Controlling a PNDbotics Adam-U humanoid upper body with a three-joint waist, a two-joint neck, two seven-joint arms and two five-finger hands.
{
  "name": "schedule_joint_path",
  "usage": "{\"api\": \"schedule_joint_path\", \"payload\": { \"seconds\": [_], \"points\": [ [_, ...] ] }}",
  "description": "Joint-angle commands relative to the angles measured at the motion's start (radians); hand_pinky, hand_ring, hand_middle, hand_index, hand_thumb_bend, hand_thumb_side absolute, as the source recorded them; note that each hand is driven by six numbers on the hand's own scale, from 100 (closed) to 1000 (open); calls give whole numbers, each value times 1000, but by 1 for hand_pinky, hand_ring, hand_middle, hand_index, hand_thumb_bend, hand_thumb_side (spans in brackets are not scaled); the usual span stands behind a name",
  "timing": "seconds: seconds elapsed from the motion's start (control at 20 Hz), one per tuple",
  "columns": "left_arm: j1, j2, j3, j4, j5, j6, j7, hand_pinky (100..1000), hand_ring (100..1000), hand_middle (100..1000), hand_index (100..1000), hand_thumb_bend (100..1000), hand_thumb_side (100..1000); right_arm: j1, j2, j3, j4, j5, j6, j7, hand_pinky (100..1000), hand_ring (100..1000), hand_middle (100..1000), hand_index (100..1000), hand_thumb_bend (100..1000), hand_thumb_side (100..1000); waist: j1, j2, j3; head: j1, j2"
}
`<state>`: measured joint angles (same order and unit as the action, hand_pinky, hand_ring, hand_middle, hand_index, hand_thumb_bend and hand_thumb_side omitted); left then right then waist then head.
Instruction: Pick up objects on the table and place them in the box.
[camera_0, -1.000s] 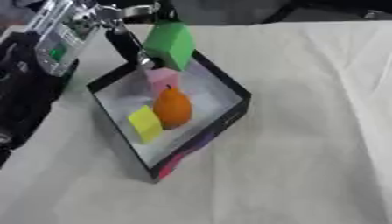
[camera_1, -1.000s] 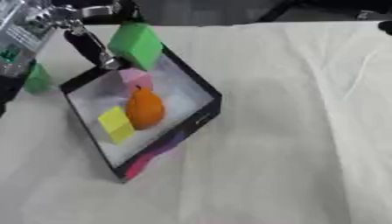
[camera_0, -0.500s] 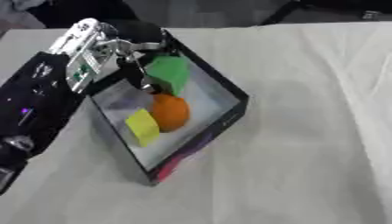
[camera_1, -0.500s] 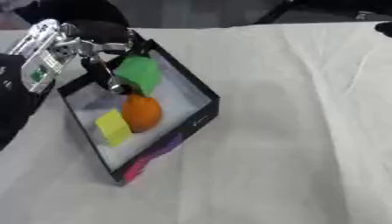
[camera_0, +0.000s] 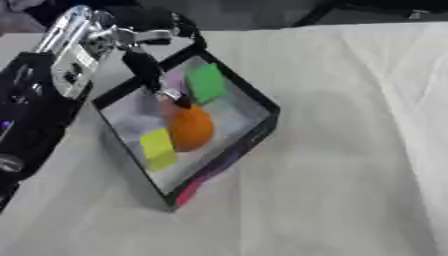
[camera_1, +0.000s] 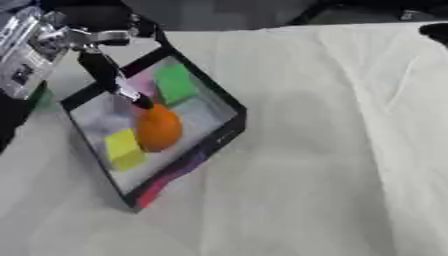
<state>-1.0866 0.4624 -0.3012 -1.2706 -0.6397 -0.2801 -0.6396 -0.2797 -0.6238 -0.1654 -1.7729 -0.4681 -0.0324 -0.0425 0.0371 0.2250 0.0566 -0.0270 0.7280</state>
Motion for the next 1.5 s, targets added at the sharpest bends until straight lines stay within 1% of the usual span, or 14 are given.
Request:
{"api": "schedule_joint_path", "payload": {
  "seconds": [0.05,0.1,0.2,0.25,0.35,0.45,0.55,0.65,0.8,1.05,1.2,1.35,1.5],
  "points": [
    [-16,106,62,-43,57,71,16,905,870,802,873,527,490,-2,-40,-12,-16,-5,-1,-5,887,681,678,826,100,573,4,-20,4,-11,1],
    [-9,137,74,-32,59,91,18,904,871,802,875,532,499,1,-42,-13,-16,-5,-3,-6,887,681,679,826,100,573,3,-21,7,-14,2],
    [6,182,95,4,50,120,9,908,876,808,882,548,551,5,-43,-15,-16,-4,-3,-9,888,681,679,826,100,573,2,-22,10,-16,5],
    [13,200,106,27,43,128,0,907,877,810,884,569,561,7,-43,-16,-16,-5,-3,-10,888,681,679,827,100,574,1,-23,11,-17,8],
    [25,240,122,77,1,137,-10,906,885,818,886,627,549,10,-44,-17,-16,-4,-2,-12,887,681,679,826,100,574,0,-26,14,-17,12],
    [40,263,141,118,-36,136,-5,908,884,820,887,614,553,11,-43,-18,-16,-5,-2,-12,887,681,679,827,100,574,-3,-27,15,-16,13],
    [54,282,153,154,-53,132,-4,909,888,824,886,637,538,10,-44,-17,-17,-5,-2,-12,888,681,679,827,100,573,-5,-27,16,-17,10],
    [67,294,164,177,-65,127,4,912,891,825,884,642,515,10,-44,-17,-18,-6,-3,-12,888,681,679,827,100,573,-7,-27,16,-18,6],
    [89,314,166,194,-65,108,1,917,898,829,881,672,489,12,-43,-17,-20,-7,-3,-12,888,681,680,827,100,574,-10,-25,15,-18,-1],
    [117,340,164,199,-44,82,-28,908,896,824,880,673,488,14,-39,-17,-20,-8,-3,-12,888,681,680,827,100,575,-16,-22,13,-18,-8],
    [124,347,163,205,-23,67,-63,915,901,835,883,686,529,14,-39,-16,-19,-8,-3,-12,888,681,680,827,100,576,-20,-20,10,-16,-13],
    [126,351,157,207,-5,50,-121,921,909,843,888,707,545,14,-37,-11,-17,-7,-1,-7,889,681,679,827,100,577,-22,-17,8,-6,-19],
    [128,350,155,207,7,37,-177,928,914,850,889,708,511,13,-31,-5,-14,-5,3,-2,889,680,678,826,100,581,-24,-13,7,2,-24]
  ]
}}
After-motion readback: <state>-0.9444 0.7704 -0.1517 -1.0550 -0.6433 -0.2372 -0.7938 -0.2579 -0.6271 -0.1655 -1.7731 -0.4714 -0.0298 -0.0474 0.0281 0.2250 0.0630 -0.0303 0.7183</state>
